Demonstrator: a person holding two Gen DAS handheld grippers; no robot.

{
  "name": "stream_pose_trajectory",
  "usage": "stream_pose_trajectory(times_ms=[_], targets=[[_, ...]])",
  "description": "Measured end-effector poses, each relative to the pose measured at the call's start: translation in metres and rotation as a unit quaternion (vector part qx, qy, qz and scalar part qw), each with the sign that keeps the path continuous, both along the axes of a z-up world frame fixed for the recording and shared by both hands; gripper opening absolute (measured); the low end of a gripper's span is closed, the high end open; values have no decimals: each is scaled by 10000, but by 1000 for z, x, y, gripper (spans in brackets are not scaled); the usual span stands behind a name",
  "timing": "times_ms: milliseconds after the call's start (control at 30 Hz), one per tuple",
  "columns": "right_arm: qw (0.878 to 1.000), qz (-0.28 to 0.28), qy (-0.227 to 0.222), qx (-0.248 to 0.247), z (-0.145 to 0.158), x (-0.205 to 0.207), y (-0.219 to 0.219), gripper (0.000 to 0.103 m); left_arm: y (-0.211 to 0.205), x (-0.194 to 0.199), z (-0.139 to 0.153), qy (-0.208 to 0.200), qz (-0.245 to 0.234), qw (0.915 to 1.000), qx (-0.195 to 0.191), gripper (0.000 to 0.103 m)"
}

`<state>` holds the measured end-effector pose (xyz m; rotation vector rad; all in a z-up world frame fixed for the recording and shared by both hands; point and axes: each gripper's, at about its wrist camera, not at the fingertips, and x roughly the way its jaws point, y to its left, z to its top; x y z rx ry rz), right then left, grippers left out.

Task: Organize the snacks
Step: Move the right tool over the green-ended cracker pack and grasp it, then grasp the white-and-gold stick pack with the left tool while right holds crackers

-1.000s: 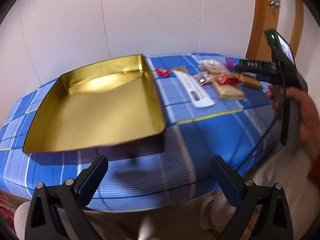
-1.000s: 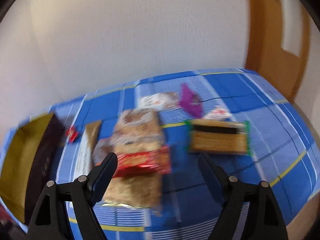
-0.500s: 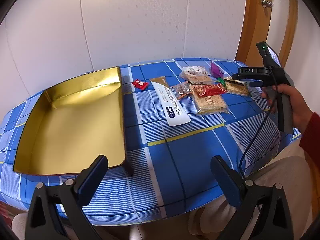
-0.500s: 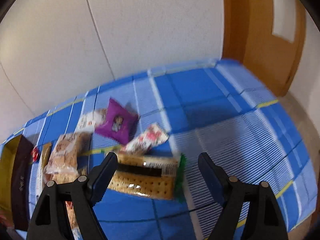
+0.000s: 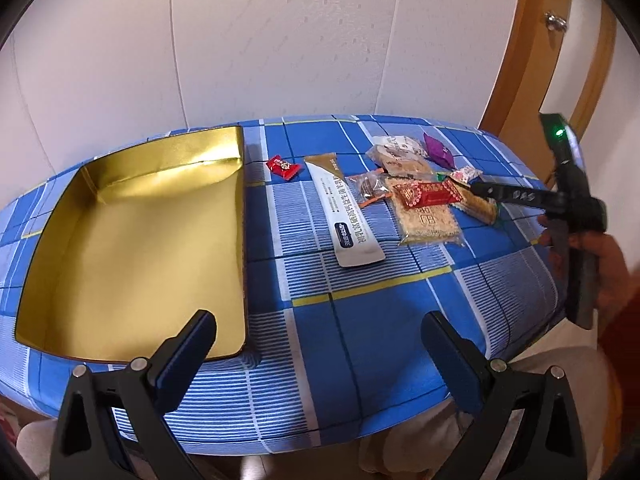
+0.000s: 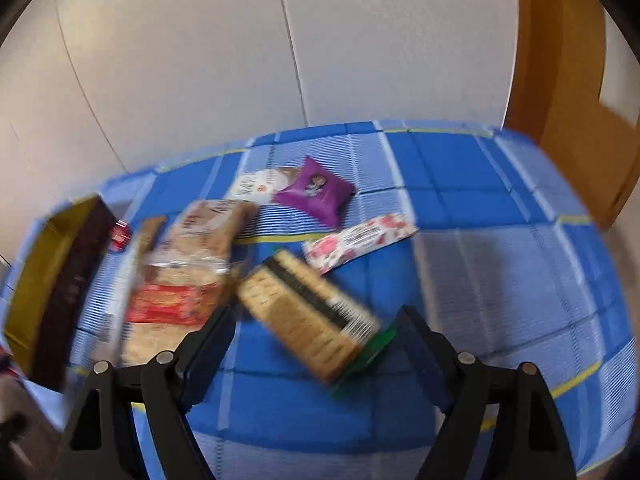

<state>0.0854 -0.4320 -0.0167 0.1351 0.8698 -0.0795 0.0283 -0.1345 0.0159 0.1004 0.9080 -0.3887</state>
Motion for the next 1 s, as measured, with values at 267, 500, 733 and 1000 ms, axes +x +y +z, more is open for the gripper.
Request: stream_pose_trajectory(times_ms=[267,500,733,1000], targets=[[9996,-128,182,182,-20,12,-6,75,-6,13,1,96,8,9999,50,103],[9978,-528,313,268,-23,1,20,62,-19,39,-5,557,70,9984,-99,103],[9957,-723,351,-460,-31,6,47,54,-36,77,-9,802,508,9954,121,103],[9956,-893,268,-64,-27,-10,42,52,-67,117,-21,706,486,9943,635,97]])
